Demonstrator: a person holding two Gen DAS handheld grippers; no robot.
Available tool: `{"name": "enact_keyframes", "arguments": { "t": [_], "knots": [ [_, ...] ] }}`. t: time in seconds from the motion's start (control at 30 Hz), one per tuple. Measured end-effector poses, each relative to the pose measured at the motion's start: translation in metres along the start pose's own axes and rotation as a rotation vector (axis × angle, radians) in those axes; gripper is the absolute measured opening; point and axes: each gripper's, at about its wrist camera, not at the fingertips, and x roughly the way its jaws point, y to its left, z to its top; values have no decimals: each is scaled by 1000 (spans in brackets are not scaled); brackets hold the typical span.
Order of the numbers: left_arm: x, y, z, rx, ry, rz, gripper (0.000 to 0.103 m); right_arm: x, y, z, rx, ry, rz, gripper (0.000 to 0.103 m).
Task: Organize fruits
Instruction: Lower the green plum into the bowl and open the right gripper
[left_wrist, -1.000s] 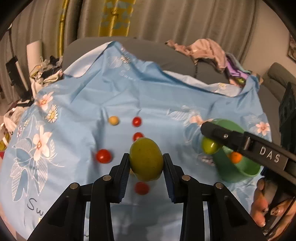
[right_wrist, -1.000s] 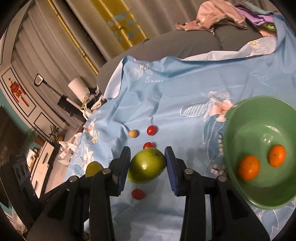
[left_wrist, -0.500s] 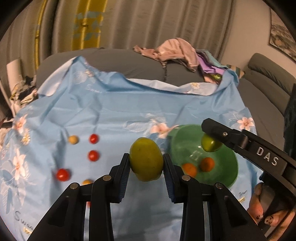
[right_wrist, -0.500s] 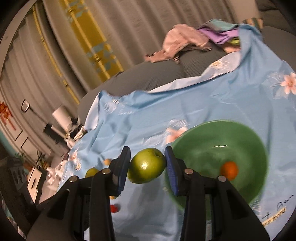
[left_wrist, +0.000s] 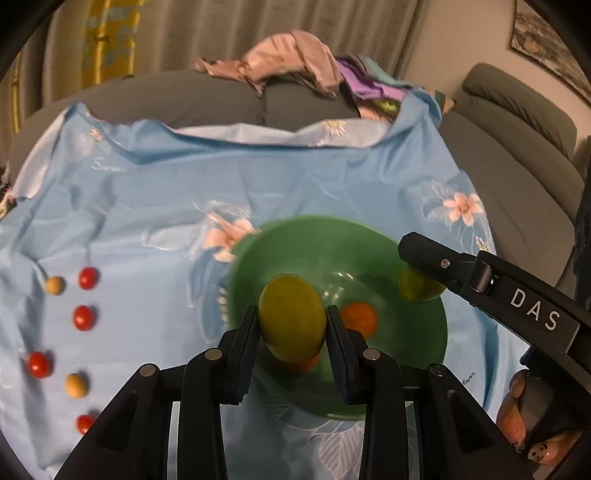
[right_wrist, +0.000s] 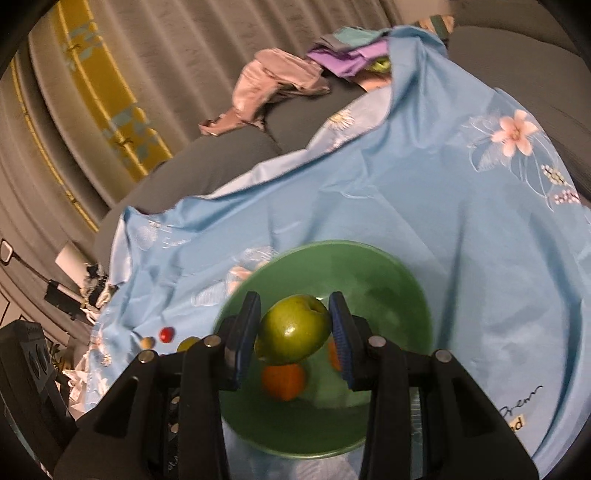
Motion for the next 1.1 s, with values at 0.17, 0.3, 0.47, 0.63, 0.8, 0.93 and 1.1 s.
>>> {"name": "enact_keyframes", "arguments": {
  "t": [0.17, 0.3, 0.47, 0.63, 0.8, 0.93, 1.1],
  "knots": [
    [20, -8, -4, 2, 55, -15, 35, 12, -8, -2, 3, 43, -43, 39],
    [28, -14, -8, 15, 79, -19, 35, 22, -12, -2, -2, 74, -68, 39],
    [38, -18, -10, 13, 111, -30, 35, 31, -18, -4, -5, 109, -95, 39],
    [38, -20, -10, 12, 112, -34, 35, 35, -20, -4, -2, 124, -105, 40],
    [35, -18, -9, -14, 125, -53, 35, 32, -20, -3, 11, 122, -110, 47],
    [14, -10, -6, -29, 103, -83, 54, 19, -14, -1, 1, 70, -94, 65],
    [-24, 26, 2, -84, 55, -33, 63, 6, 2, 1, -34, 29, -36, 67]
  ]
}}
